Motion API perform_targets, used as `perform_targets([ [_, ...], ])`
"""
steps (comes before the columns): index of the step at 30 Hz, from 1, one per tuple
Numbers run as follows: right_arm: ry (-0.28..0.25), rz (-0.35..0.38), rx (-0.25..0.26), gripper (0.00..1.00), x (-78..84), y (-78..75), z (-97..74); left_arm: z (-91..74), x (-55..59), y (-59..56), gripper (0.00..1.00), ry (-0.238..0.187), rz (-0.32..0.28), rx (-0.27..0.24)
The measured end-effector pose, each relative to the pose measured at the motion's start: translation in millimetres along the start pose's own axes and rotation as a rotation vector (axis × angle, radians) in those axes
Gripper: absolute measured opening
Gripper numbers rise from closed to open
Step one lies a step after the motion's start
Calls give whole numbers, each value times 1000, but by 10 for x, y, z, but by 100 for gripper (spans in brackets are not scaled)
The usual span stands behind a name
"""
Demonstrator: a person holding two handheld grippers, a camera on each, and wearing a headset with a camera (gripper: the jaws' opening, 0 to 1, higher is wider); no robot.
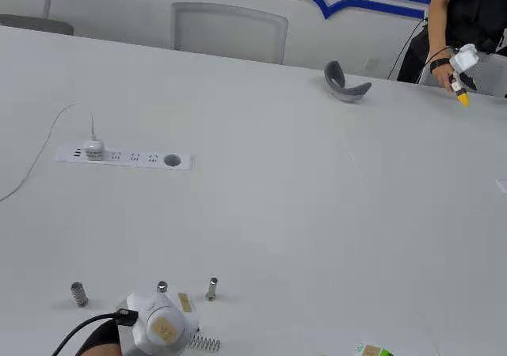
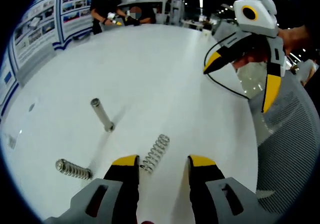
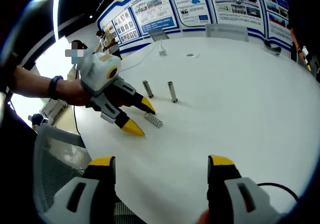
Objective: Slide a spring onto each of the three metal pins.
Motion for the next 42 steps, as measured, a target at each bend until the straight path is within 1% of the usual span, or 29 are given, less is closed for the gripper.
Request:
perform_targets([
  [1,1,-2,-1,76,-2,4,4,-4,17,1,39,4,6,-4],
  [2,2,-4,-3,76,-4,8,12,-10,21,31,36,-1,27,-24],
  [3,1,-4,-5,76,-9,13,15,-19,37,54,32,7,34,-38],
  [4,1,-6,-7,76,-14,20,18,-23,50,60,29,13,26,-43],
  [6,0,-8,-10,76,-25,34,24,-16,52,81,25,-3,9,-47],
  [7,0,-9,-11,76,-28,41,27,-18,53,87,23,-3,4,-54],
  [8,2,-13,-13,76,-32,51,31,-20,53,102,20,3,18,-70],
  [9,2,-16,-15,76,-34,55,36,-13,44,80,16,1,34,-63],
  [11,2,-17,-18,76,-37,60,40,-9,31,16,14,-5,41,-50],
  [12,3,-19,-18,76,-40,61,42,6,32,-16,12,-9,68,-49],
  [13,4,-21,-18,76,-43,63,42,15,38,-39,12,-7,81,-47],
  [16,3,-26,-22,76,-60,71,44,24,43,-91,11,-8,81,-48],
  [17,4,-28,-23,76,-64,71,47,11,45,-94,11,-8,72,-56],
  [19,7,-34,-28,76,-74,75,59,-17,82,-102,10,-7,12,-73],
  [21,8,-38,-31,76,-82,85,66,-41,104,-97,10,-10,-1,-85],
  [22,9,-39,-35,76,-87,96,72,-66,125,-107,10,-9,-24,-89],
  [29,15,-43,-61,76,-97,173,138,-236,209,-111,10,-46,-116,-107],
  [30,16,-39,-63,76,-115,185,146,-272,221,-105,10,-55,-125,-113],
  [32,1,-31,-71,75,-170,216,161,-334,238,-102,10,-65,-143,-121],
  [36,-19,-21,-85,74,-259,258,207,-447,286,-97,10,-77,-169,-136],
  [39,-31,-10,-102,73,-318,294,265,-549,323,-108,10,-84,-177,-148],
  [42,-28,-12,-118,72,-348,339,312,-631,359,-105,10,-89,-182,-159],
])
Point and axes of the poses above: the centre of the closed fingertips' face, and the gripper's own axes: z roughly forward along the fingers, y roughly to its left, x roughly out of its underside, the point moved 4 cm from there along -z, roughly backward along the fingers, and after that the axes turned 1 degree about -y, right-handed, at the moved point
